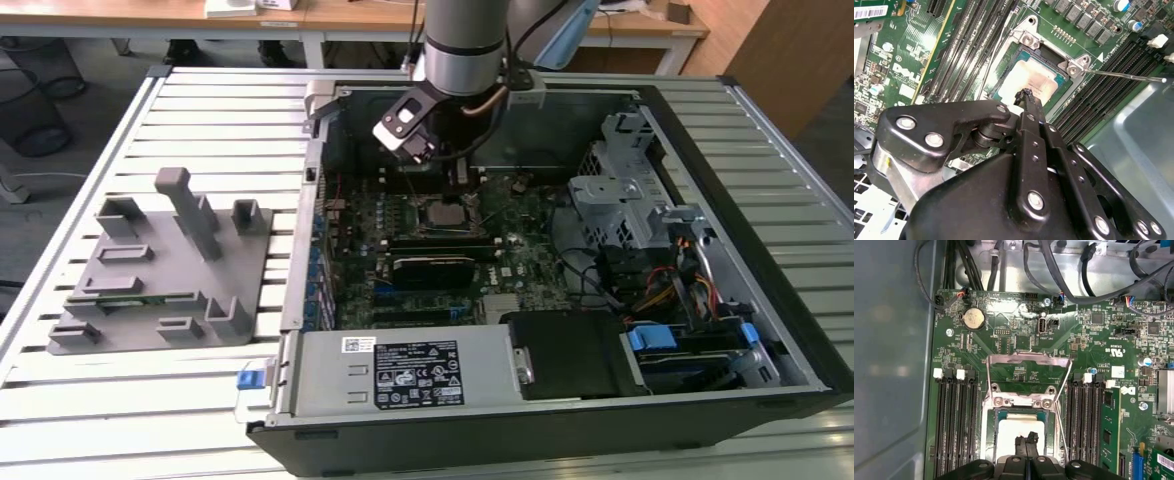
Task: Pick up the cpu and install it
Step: 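Close the cpu cover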
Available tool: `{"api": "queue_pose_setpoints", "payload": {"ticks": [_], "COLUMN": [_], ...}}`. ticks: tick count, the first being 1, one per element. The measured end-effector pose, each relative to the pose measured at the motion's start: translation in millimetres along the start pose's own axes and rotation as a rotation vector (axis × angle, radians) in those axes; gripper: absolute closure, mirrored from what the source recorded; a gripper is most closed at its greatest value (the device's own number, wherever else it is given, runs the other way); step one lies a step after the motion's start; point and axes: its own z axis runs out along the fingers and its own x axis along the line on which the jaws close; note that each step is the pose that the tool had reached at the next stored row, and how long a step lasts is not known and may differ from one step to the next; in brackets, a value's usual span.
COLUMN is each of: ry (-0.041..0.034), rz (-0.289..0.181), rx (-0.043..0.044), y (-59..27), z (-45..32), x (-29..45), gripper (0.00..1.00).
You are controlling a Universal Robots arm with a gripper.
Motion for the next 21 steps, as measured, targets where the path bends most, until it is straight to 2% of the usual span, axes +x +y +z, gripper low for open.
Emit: {"api": "queue_pose_setpoints", "payload": {"ticks": [21], "ry": [-0.0001], "rz": [0.000], "rx": [0.0000], "y": [1.0], "z": [-28.8], "x": [-0.5], "gripper": [0.89]}}
